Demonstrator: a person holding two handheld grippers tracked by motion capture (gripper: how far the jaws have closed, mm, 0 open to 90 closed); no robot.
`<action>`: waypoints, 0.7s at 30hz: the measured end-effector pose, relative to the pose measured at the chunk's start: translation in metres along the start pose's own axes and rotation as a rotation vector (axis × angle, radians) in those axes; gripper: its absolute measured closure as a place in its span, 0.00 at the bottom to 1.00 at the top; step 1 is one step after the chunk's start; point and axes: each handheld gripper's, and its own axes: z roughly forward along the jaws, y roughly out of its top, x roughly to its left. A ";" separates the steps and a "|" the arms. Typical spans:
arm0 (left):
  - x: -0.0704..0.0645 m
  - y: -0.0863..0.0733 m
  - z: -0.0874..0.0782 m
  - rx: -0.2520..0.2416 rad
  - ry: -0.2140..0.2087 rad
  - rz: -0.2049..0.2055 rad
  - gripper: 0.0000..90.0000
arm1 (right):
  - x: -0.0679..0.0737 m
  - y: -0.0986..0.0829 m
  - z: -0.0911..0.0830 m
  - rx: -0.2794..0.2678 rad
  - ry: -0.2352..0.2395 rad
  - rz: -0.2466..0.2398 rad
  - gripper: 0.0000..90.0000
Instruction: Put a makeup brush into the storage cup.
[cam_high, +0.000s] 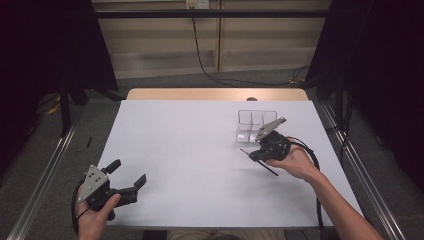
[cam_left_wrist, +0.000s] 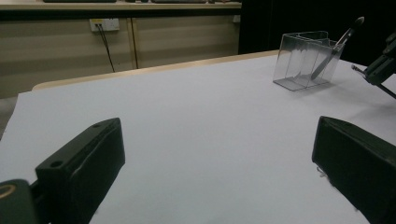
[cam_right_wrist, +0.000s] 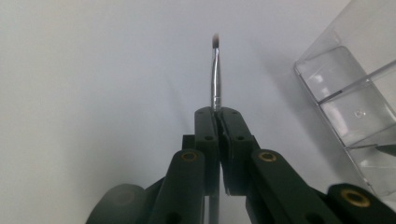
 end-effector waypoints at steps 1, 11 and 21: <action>0.000 0.000 0.000 0.000 0.003 -0.004 0.03 | 0.000 -0.002 -0.001 -0.020 -0.003 0.009 0.96; 0.001 0.000 -0.001 0.003 0.006 0.003 0.03 | 0.001 -0.015 -0.010 -0.205 -0.028 0.094 0.96; 0.000 0.000 -0.001 -0.003 0.005 -0.001 0.03 | 0.002 -0.025 -0.026 -0.396 -0.101 0.117 0.96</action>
